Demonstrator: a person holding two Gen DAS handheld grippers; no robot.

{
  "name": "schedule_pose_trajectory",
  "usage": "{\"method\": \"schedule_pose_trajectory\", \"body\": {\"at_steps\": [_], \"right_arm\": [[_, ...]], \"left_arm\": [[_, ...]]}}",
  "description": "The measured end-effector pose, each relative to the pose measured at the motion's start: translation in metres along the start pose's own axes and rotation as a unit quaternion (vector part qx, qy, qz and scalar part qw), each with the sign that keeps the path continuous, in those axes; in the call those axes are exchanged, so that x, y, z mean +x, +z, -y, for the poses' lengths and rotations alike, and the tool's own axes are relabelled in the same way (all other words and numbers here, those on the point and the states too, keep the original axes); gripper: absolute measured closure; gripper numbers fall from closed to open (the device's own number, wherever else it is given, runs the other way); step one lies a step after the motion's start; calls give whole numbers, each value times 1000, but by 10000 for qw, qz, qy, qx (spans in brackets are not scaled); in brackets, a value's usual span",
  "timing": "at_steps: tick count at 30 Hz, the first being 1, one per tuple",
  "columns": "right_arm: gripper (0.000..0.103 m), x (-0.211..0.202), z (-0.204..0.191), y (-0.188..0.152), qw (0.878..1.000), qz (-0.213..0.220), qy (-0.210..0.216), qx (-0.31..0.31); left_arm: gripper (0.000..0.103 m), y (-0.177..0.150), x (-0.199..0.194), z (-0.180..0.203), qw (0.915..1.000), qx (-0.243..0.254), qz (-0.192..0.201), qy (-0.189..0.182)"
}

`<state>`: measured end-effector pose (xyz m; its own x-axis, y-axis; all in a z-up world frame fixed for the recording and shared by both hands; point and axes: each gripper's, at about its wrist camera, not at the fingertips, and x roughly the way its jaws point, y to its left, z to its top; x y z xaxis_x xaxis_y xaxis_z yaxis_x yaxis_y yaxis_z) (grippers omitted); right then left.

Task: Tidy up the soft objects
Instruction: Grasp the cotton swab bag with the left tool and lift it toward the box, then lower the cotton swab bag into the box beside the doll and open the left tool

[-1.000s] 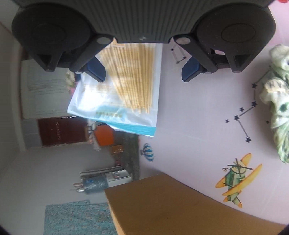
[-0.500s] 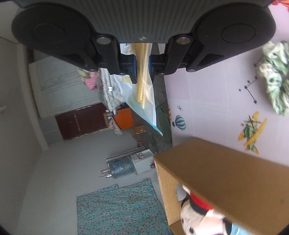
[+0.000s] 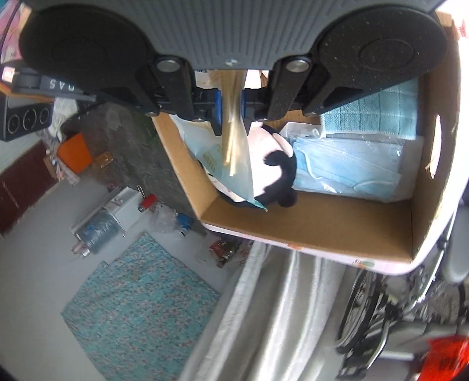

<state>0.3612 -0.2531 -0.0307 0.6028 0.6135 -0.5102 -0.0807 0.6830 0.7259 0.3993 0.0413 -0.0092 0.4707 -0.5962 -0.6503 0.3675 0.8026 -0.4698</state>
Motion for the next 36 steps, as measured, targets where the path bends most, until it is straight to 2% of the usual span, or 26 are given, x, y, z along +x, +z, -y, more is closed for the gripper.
{"method": "schedule_pose_trajectory", "body": {"at_steps": [4, 8, 10, 11, 13, 14, 15, 16, 17, 19, 20, 21, 22, 23, 25, 26, 28, 32, 34, 36], "right_arm": [[101, 61, 0, 15, 9930, -585, -919, -457], [101, 105, 6, 6, 9774, -1186, -1544, -828], [101, 112, 7, 3, 9725, -1306, -1694, -926], [102, 112, 6, 1, 9707, -1324, -1732, -1015], [103, 114, 2, -2, 9652, -1372, -1831, -1263], [103, 115, -2, -3, 9602, -1433, -1923, -1428], [103, 116, -4, -4, 9564, -1500, -1983, -1535], [102, 117, -7, -5, 9527, -1562, -2029, -1635], [100, 119, -8, -5, 9508, -1599, -2053, -1684], [99, 122, -12, -4, 9467, -1682, -2122, -1744], [99, 121, -16, -3, 9434, -1722, -2200, -1789], [99, 119, -20, -4, 9410, -1702, -2254, -1865], [97, 118, -27, -2, 9372, -1648, -2320, -2018], [86, 115, -34, -2, 9318, -1599, -2401, -2204], [69, 110, -46, -3, 9198, -1488, -2574, -2562], [69, 106, -50, -2, 9157, -1442, -2595, -2708], [69, 100, -55, 3, 9169, -1431, -2513, -2752], [69, 93, -58, 9, 9182, -1366, -2491, -2759], [69, 88, -55, 10, 9210, -1346, -2487, -2678], [69, 83, -50, 12, 9266, -1313, -2461, -2523]], "left_arm": [[91, 12, 50, -66, 9940, -1038, -339, -22], [90, 6, 91, -90, 9896, -1068, -890, 360], [91, 3, 105, -99, 9869, -1125, -1095, 374], [88, 0, 111, -107, 9845, -1273, -1178, 273], [61, -6, 121, -125, 9752, -1735, -1375, -36], [38, -6, 124, -133, 9675, -2023, -1502, -211], [31, -7, 128, -136, 9637, -2109, -1636, -117], [32, -5, 127, -135, 9633, -2015, -1772, 109], [36, -3, 125, -132, 9669, -1766, -1807, 368], [58, 1, 112, -125, 9770, -1282, -1589, 609], [87, 2, 106, -126, 9792, -1202, -1561, 493], [99, 3, 104, -127, 9770, -1278, -1673, 348], [97, 3, 104, -129, 9732, -1376, -1824, 260], [98, 2, 105, -129, 9693, -1418, -1992, 259], [98, -2, 112, -128, 9653, -1325, -2189, 517], [98, -4, 117, -128, 9638, -1261, -2274, 591], [98, -7, 126, -127, 9617, -1325, -2335, 553], [100, -4, 134, -129, 9546, -1891, -2239, 542], [100, -2, 138, -130, 9489, -2132, -2222, 693], [100, 3, 142, -122, 9518, -1933, -2186, 941]]}}
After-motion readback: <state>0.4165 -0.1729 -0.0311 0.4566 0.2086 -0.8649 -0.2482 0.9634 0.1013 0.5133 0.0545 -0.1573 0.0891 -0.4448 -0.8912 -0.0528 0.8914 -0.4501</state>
